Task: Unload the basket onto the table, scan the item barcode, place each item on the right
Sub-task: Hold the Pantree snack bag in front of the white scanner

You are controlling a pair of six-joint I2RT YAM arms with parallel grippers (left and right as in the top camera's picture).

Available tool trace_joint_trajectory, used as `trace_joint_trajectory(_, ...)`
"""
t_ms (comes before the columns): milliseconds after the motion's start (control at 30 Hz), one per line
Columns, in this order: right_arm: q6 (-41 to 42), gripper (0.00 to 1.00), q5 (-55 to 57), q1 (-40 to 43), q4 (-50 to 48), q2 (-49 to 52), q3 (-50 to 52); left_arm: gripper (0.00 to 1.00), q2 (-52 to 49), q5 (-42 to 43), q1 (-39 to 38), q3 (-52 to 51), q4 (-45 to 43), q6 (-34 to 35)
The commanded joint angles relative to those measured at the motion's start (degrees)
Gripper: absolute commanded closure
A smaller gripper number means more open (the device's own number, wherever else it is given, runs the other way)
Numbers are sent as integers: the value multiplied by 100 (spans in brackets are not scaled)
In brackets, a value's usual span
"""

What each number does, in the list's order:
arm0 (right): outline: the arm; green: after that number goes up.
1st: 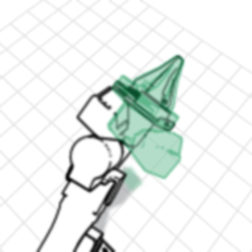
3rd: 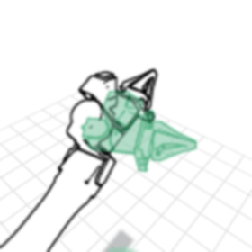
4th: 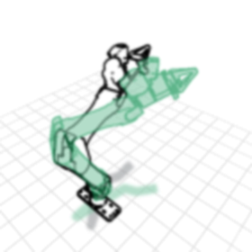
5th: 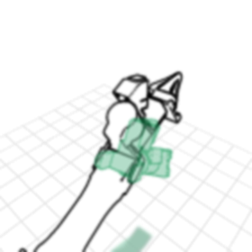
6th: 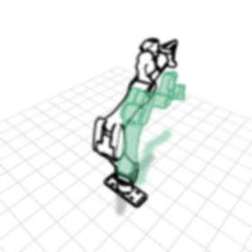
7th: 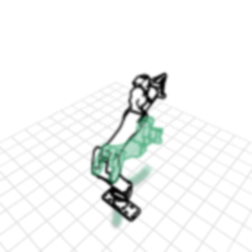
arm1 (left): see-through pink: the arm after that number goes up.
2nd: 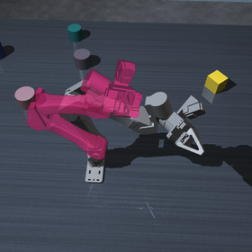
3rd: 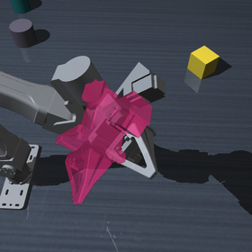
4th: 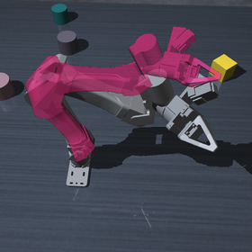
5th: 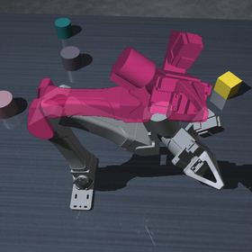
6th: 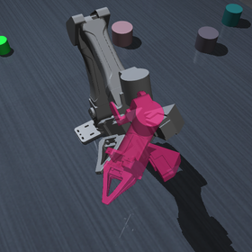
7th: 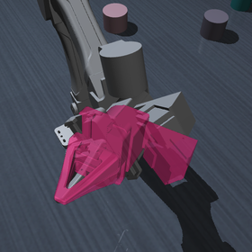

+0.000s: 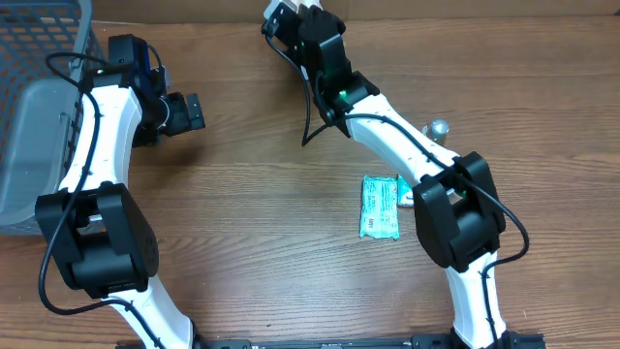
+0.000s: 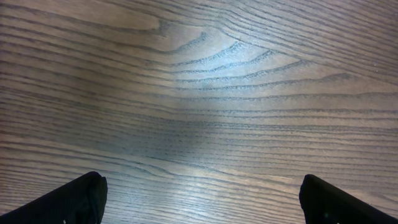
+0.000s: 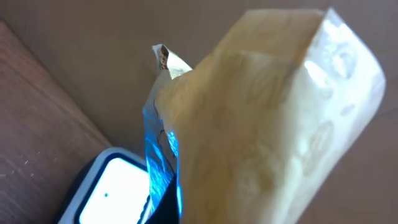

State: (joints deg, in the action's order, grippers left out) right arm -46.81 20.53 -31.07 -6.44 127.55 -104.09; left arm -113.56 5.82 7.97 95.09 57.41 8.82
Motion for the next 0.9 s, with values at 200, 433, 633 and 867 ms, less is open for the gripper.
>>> trace_joint_trajectory(200,26,96,-131,-9,114,304,-114,0,-11,63,-11,92,-9,-4)
trace_joint_trajectory(433,175,96,-393,-55,267,337,-114,0,-11,63,-11,92,-7,-7)
trace_joint_trajectory(633,385,96,-466,-105,334,337,-114,0,-11,63,-11,92,-7,-4)
trace_joint_trajectory(867,568,96,-407,-105,354,293,-116,0,-11,61,-11,92,-7,-4)
